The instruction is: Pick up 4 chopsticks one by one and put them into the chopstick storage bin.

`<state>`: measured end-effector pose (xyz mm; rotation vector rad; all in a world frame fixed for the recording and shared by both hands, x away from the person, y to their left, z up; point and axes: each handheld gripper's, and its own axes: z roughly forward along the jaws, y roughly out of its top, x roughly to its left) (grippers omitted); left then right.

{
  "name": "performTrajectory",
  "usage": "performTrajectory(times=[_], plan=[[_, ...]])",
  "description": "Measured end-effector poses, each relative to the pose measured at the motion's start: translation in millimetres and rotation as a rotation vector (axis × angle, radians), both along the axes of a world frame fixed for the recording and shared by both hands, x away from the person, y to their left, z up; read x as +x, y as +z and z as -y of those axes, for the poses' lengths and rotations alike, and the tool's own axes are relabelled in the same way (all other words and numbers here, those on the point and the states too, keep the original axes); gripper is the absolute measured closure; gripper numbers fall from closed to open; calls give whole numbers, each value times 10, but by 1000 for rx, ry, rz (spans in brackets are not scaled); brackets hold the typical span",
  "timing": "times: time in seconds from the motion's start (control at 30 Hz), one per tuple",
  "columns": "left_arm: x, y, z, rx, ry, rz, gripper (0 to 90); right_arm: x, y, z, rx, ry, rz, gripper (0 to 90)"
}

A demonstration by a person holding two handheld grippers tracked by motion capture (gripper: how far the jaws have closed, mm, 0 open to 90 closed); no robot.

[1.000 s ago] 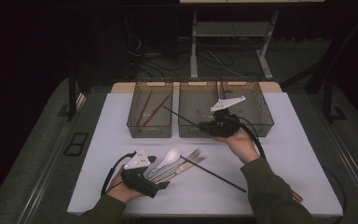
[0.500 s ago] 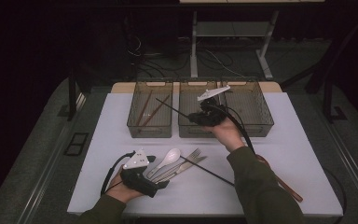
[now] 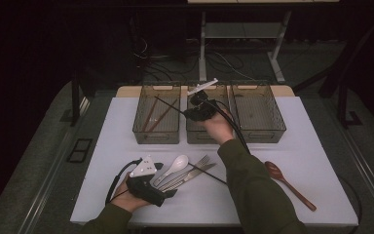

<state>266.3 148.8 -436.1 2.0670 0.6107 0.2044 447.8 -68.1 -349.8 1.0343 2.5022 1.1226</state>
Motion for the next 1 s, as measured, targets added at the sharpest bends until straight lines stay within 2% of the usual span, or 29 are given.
performTrajectory(times=[0.37, 0.73, 0.8, 0.9, 1.0], plan=[[-2, 2, -3, 9, -5, 9, 0, 310, -40, -455, -31, -24, -25, 856], [-2, 0, 4, 9, -14, 8, 0, 444, -214, -754, -69, -45, -63, 847], [-2, 1, -2, 7, -13, 9, 0, 434, -220, -785, -65, -38, -56, 824], [1, 4, -10, 6, -12, 10, 0, 415, -191, -777, -43, -29, -42, 735], [-6, 7, -3, 6, -12, 9, 0, 392, -133, -730, 11, 2, -49, 670]])
